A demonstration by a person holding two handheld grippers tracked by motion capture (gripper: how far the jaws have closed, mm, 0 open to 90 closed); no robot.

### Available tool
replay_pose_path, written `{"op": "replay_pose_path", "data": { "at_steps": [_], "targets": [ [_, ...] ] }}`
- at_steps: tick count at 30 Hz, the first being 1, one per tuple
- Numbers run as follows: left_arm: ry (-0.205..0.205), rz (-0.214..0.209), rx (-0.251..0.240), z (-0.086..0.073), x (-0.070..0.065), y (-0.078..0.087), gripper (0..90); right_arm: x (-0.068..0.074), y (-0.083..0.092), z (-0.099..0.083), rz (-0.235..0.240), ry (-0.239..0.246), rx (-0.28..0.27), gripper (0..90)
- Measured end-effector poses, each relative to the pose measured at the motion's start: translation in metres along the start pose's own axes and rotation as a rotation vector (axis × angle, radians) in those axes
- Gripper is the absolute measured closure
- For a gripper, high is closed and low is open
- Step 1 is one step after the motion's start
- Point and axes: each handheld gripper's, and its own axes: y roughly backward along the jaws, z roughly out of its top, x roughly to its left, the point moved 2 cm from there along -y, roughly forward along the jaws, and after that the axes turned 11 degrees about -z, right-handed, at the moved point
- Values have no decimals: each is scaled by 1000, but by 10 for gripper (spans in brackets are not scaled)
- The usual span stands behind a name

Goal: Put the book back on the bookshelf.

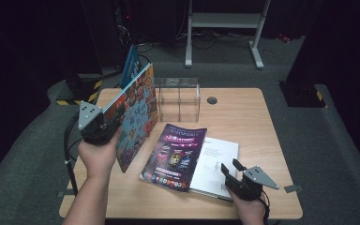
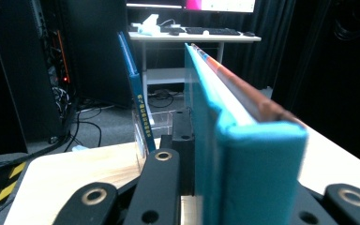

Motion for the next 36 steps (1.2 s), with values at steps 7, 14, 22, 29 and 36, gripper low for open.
{"op": "replay_pose_path", "data": {
  "at_steps": [7,14,22,29,36],
  "targets": [
    [-12,37,-12,4,0,-19,817,1,2,1,9,-6,-3,483],
    [10,69,-34,8,5,-40,816,0,3,2,16,-14,-7,483],
    [-1,103,-44,9,6,-63,816,-1,4,2,18,-19,-9,484],
    [3,128,-49,8,10,-83,816,-3,6,2,21,-23,-11,485],
    [3,137,-44,7,14,-98,817,-4,6,2,23,-24,-12,487]
  ]
}}
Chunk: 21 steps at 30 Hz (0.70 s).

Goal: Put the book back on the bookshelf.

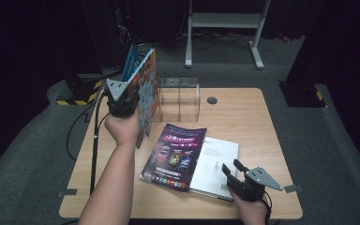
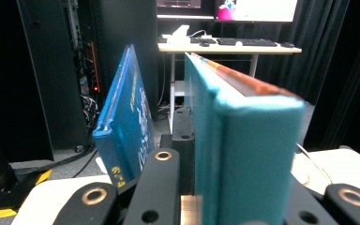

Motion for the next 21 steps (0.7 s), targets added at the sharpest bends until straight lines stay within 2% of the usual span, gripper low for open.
{"op": "replay_pose_path", "data": {
  "at_steps": [6,13,19,21],
  "targets": [
    [20,10,-7,-1,3,-9,816,-1,1,0,3,-2,-2,487],
    [4,22,-4,-1,2,-20,816,0,1,0,6,-1,-3,488],
    [21,20,3,-3,3,-30,816,-1,2,1,4,-6,-5,488],
    [13,30,0,-3,3,-32,816,-2,3,1,7,-4,-7,488]
  ]
}}
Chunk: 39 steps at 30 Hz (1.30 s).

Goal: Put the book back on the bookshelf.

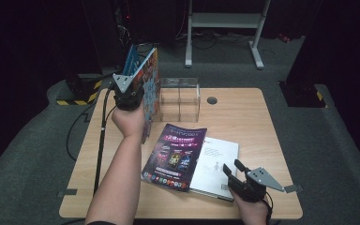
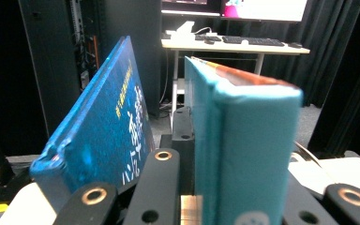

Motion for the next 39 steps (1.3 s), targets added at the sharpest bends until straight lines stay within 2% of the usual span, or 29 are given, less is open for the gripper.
{"op": "replay_pose_path", "data": {
  "at_steps": [3,21,29,33,39],
  "targets": [
    [-29,13,-7,0,-1,-1,816,0,1,0,-2,-3,0,489],
    [-21,17,-34,-6,0,-7,816,2,1,-2,2,2,4,492],
    [-26,11,-38,-11,-2,-11,816,3,1,-2,5,5,4,492],
    [-51,11,-43,-13,-6,-12,816,3,2,-2,8,7,4,492],
    [-44,9,-48,-16,-7,-12,815,2,2,-2,3,7,3,491]
  ]
}}
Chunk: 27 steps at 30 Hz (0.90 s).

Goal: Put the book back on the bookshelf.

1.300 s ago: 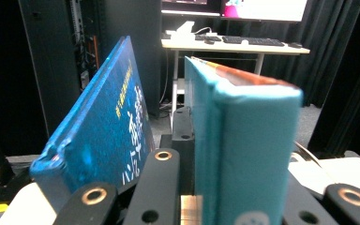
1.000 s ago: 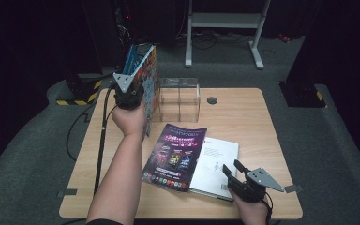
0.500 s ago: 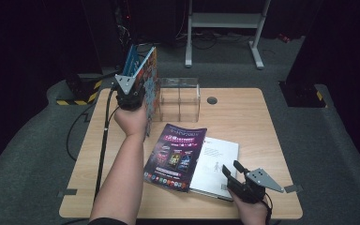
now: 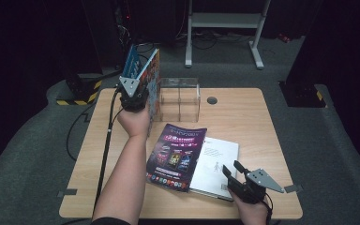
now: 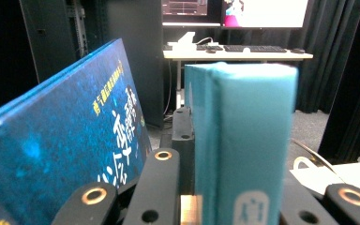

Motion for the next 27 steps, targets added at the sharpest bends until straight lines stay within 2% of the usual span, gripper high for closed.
{"op": "replay_pose_path", "data": {
  "at_steps": [14,17,27],
  "targets": [
    [-8,-10,-25,-22,-7,20,810,4,0,0,10,10,1,491],
    [5,-5,-30,-27,-8,25,810,5,1,1,12,8,0,491],
    [9,-3,-45,-40,-8,35,809,7,0,-1,13,16,8,491]
  ]
}}
